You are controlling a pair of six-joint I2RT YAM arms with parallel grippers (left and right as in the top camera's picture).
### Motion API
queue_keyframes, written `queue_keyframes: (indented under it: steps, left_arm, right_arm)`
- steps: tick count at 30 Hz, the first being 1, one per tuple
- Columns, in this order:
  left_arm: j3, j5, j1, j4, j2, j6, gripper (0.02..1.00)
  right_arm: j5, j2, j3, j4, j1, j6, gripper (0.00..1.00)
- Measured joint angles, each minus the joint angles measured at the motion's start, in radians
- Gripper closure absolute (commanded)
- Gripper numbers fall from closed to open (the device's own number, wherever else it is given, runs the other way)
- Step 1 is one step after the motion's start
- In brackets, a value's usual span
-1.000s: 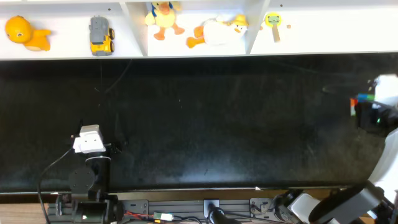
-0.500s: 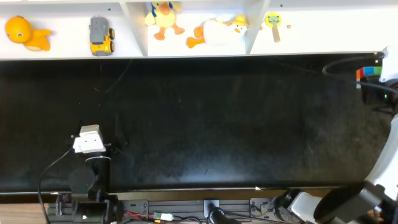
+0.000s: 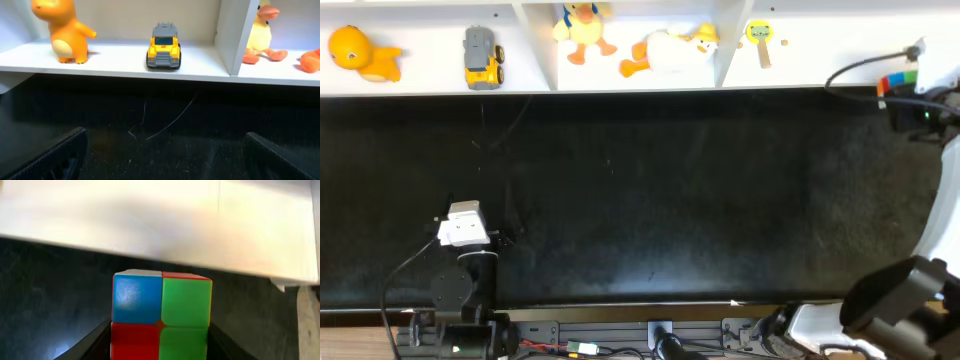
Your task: Store Toys
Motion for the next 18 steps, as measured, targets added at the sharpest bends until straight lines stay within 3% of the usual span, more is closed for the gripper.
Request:
queue_keyframes:
  steps: [18]
  left_arm:
    - [0.000, 0.000, 0.000, 0.000, 0.000, 0.000, 0.020]
  right_arm:
    - [0.025, 0.091, 0.024, 0.155, 0.045, 0.015, 0.518]
